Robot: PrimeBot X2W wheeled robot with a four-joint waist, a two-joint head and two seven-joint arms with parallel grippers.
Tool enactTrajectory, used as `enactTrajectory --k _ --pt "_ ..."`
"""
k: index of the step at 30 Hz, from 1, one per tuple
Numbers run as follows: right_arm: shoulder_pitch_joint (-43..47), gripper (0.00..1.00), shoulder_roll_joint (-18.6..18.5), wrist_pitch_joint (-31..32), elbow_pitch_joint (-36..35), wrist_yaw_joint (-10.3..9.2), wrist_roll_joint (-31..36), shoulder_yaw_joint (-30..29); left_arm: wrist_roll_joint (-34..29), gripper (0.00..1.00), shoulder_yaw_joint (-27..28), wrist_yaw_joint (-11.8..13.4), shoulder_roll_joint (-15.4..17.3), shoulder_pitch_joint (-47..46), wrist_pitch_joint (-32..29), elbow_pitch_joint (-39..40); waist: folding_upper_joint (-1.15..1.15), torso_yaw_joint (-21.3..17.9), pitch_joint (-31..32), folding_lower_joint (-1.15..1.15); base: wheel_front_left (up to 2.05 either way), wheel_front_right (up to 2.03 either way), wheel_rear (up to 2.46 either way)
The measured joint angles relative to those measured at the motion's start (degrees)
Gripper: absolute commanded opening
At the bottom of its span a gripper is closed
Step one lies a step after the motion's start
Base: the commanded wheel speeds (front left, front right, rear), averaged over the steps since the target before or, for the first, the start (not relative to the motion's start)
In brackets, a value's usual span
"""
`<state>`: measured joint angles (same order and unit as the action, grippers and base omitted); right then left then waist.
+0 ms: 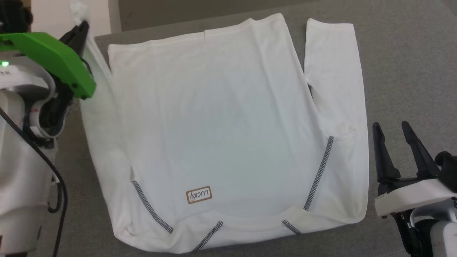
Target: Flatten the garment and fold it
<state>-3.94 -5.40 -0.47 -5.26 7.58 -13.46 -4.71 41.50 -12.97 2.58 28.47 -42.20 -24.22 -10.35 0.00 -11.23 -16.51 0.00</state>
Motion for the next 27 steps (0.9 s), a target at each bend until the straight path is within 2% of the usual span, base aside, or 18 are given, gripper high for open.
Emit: enactTrajectory --k 5,8,11,13,18,19,27 --pt "2.9 1.00 0.4 1.6 -2.0 0.00 0.4 -1.4 2.0 0.00 -4.3 -0.5 -3.0 4.0 -3.5 14.5 0.00 1.4 4.3 0.00 0.00 0.00 0.00" --pt "4.0 1.00 0.5 2.4 -3.0 0.00 0.4 -1.8 3.2 0.00 -8.3 -0.8 -6.1 5.7 -4.9 21.5 0.00 2.4 6.3 0.00 0.00 0.00 0.00" --pt "4.3 1.00 0.7 3.1 -3.8 0.00 0.4 -1.7 4.3 0.00 -13.5 -1.2 -11.0 7.6 -5.4 25.5 0.00 3.6 7.9 0.00 0.00 0.00 0.00" --pt "4.3 1.00 0.8 3.4 -4.2 0.00 0.4 -1.5 4.7 0.00 -16.8 -1.6 -14.1 9.0 -5.4 25.5 0.00 4.2 8.5 0.00 0.00 0.00 0.00" --pt "4.3 1.00 0.9 3.8 -4.5 0.00 0.4 -0.2 5.4 0.00 -23.3 -2.4 -20.7 13.4 -2.1 17.3 0.00 4.3 9.0 0.00 0.00 0.00 0.00" --pt "4.3 1.00 0.9 4.0 -4.4 0.01 0.3 0.2 3.6 0.00 -27.4 -2.9 -22.4 15.3 -0.1 8.5 0.00 3.4 8.7 0.00 0.00 0.00 0.00" --pt "4.3 1.00 0.8 3.9 -3.9 0.00 -0.1 0.2 -0.8 0.00 -34.2 -5.3 -23.8 16.0 3.2 -9.9 0.00 1.1 7.1 0.00 0.00 0.00 0.00"
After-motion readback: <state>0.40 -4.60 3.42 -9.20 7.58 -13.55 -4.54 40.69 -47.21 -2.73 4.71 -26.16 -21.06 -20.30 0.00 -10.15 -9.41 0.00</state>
